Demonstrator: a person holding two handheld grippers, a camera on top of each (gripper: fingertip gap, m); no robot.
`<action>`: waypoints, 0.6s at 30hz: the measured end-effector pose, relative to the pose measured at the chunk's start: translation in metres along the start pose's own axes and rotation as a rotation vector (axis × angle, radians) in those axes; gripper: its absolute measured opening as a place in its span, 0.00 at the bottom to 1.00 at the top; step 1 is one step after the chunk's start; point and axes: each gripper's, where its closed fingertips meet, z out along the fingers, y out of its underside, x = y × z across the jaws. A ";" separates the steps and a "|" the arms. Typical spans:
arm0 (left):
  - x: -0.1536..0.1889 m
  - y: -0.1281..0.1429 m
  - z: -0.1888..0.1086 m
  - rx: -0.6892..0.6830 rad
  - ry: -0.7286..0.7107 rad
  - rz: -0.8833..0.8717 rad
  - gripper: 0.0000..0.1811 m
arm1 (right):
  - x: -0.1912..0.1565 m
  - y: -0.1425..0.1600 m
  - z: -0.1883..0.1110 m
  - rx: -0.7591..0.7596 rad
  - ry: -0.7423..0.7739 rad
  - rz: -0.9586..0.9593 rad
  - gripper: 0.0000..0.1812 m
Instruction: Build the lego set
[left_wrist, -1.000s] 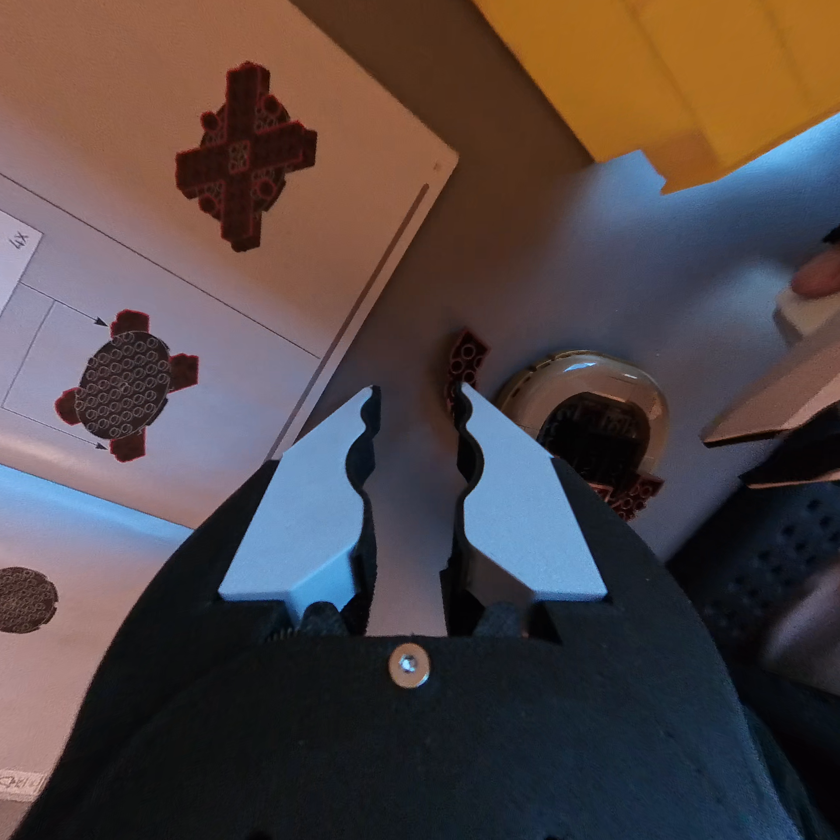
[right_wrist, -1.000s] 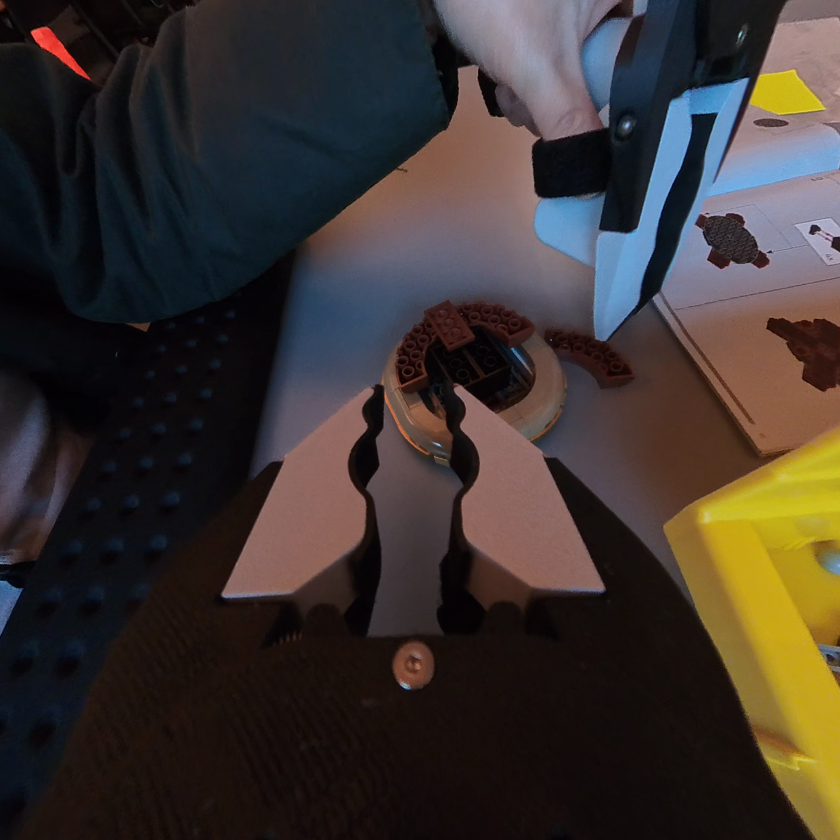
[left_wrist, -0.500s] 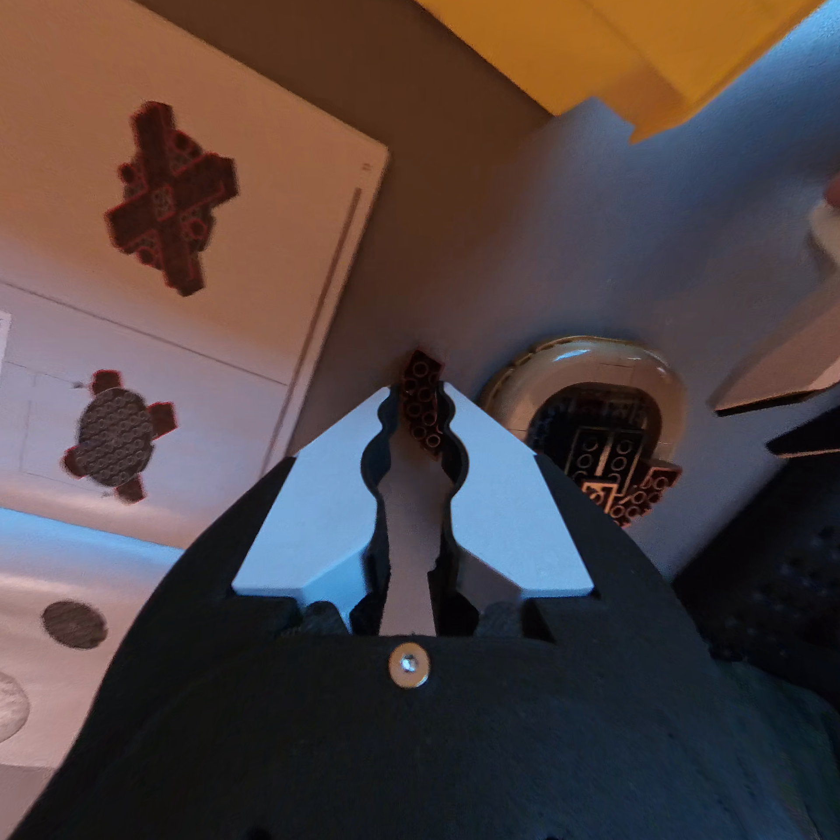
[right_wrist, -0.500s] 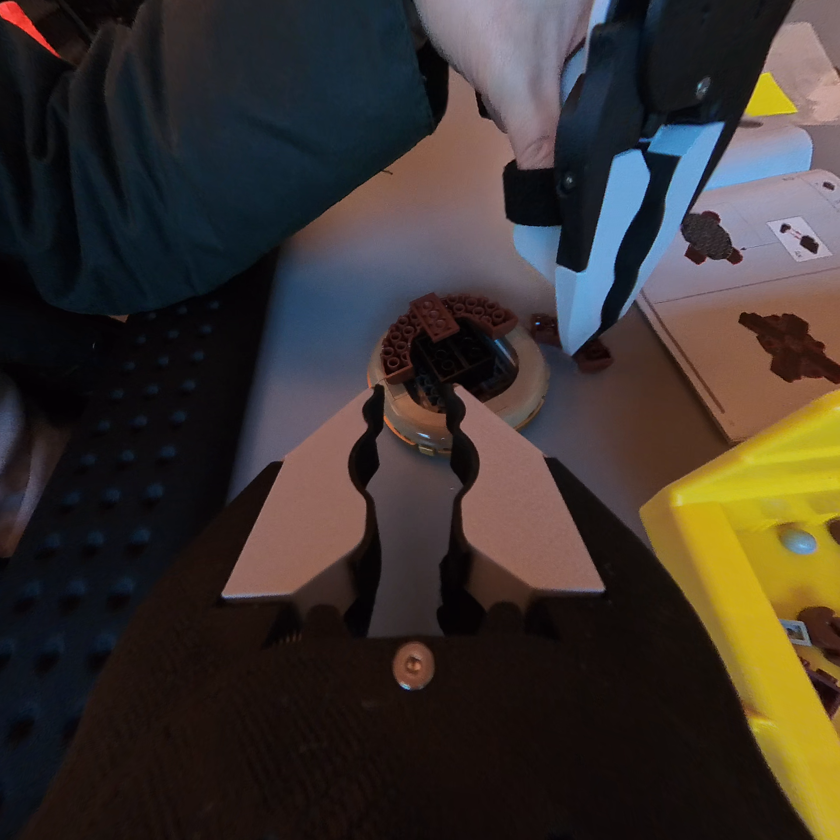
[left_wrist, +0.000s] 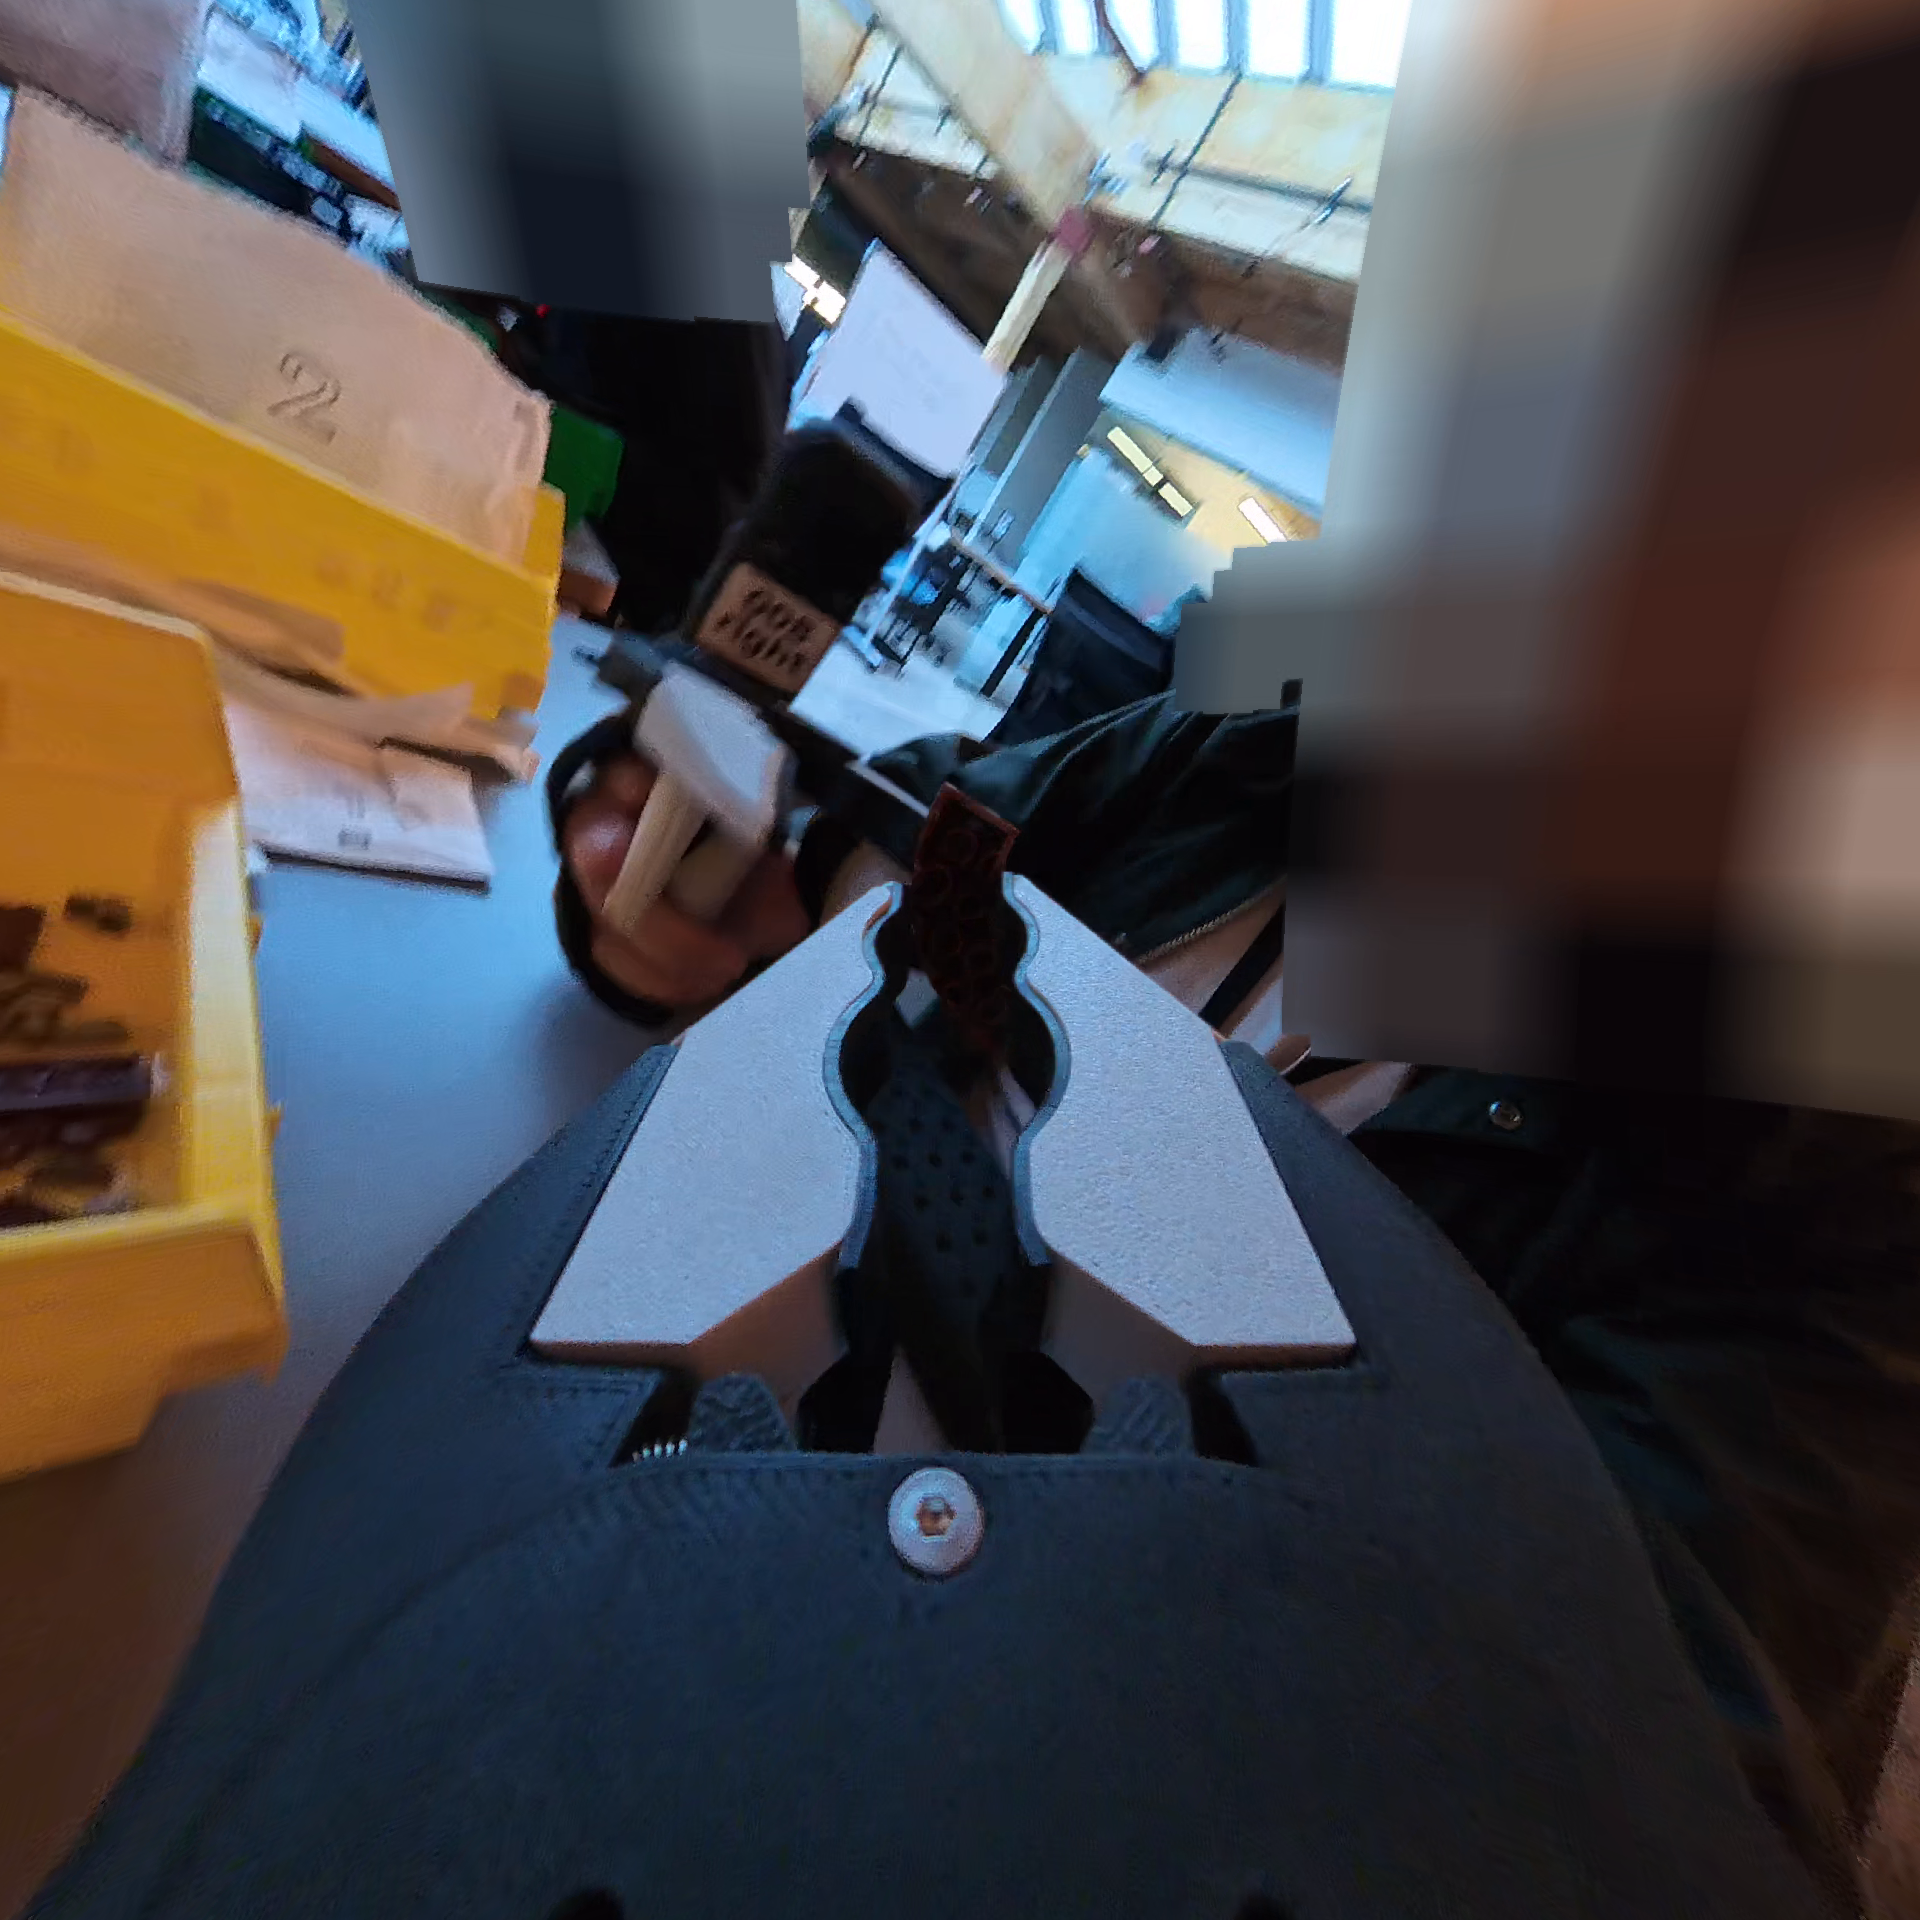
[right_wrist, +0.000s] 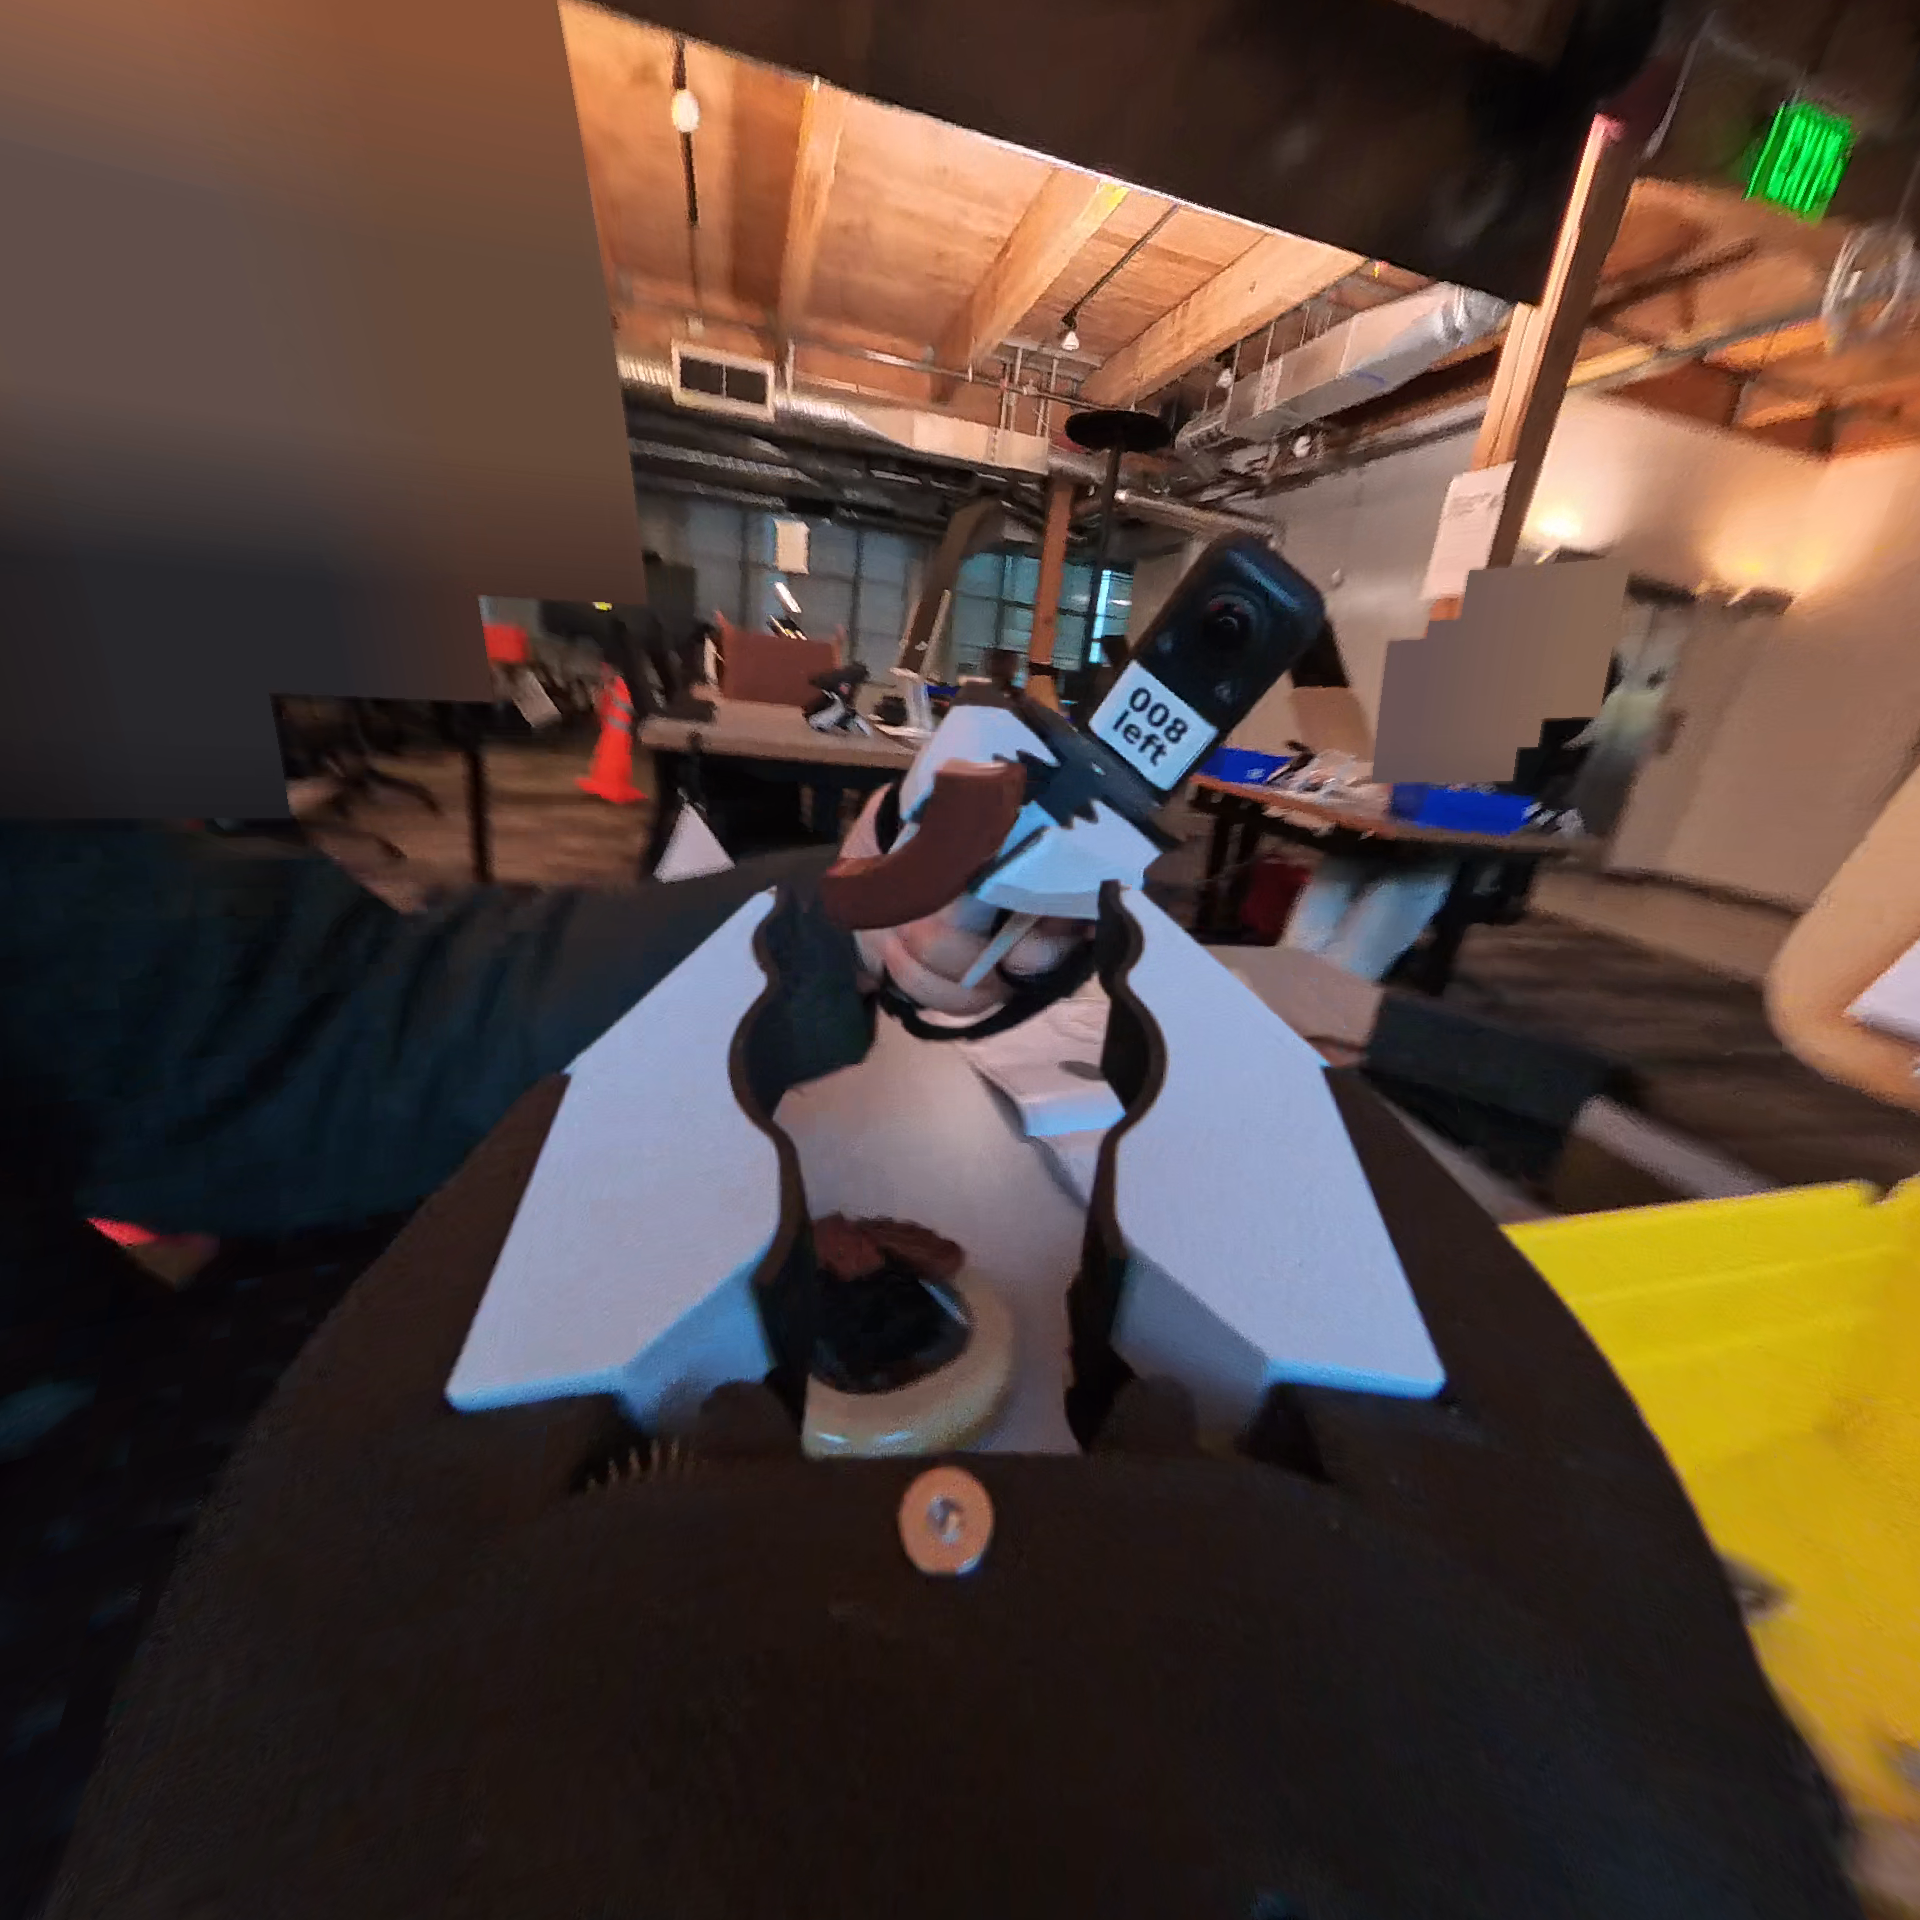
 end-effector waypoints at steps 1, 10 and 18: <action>0.002 -0.005 0.002 0.035 0.030 0.023 0.08 | 0.004 0.002 0.001 0.005 -0.013 0.110 0.30; -0.004 -0.022 -0.001 0.175 -0.116 0.388 0.08 | 0.020 -0.001 -0.005 0.130 -0.213 0.743 0.23; -0.028 -0.010 0.006 0.087 -0.259 0.432 0.08 | 0.017 0.011 -0.001 0.042 -0.183 0.717 0.08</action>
